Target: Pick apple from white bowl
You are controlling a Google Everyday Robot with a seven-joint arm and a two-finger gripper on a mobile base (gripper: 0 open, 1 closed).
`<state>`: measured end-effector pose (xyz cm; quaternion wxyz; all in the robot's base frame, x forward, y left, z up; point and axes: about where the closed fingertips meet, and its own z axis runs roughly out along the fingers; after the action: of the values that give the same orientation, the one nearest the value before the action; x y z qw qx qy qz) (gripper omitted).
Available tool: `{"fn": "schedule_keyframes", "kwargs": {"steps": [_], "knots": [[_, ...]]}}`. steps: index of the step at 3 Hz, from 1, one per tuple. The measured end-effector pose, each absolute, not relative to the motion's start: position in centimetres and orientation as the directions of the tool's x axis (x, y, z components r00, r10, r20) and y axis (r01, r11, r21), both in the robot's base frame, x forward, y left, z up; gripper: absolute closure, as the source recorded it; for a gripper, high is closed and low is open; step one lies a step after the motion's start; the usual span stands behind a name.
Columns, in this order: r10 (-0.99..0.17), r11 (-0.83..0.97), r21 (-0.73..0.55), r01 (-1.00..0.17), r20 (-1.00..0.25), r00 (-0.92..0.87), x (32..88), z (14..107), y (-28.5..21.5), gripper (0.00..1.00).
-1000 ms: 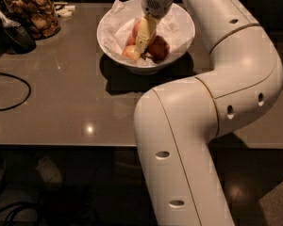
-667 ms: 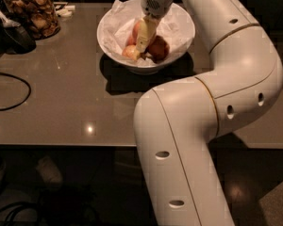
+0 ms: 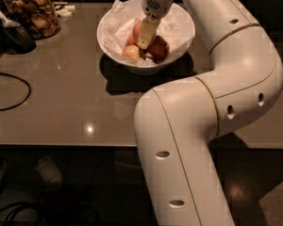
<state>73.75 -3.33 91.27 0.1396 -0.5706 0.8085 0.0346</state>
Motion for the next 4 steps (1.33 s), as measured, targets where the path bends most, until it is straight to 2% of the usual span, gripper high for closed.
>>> {"fn": "schedule_keyframes", "kwargs": {"steps": [1,2,4], "knots": [[-0.913,0.346,-0.103,-0.932,-0.265,-0.310,73.7,91.3,-3.3,0.97],[-0.913,0.324,-0.165,-0.931,-0.312,-0.263,73.7,94.0,-3.3,1.00],[-0.896,0.226,-0.276,-0.934,-0.434,-0.089,67.4,101.4,-4.3,1.00]]}}
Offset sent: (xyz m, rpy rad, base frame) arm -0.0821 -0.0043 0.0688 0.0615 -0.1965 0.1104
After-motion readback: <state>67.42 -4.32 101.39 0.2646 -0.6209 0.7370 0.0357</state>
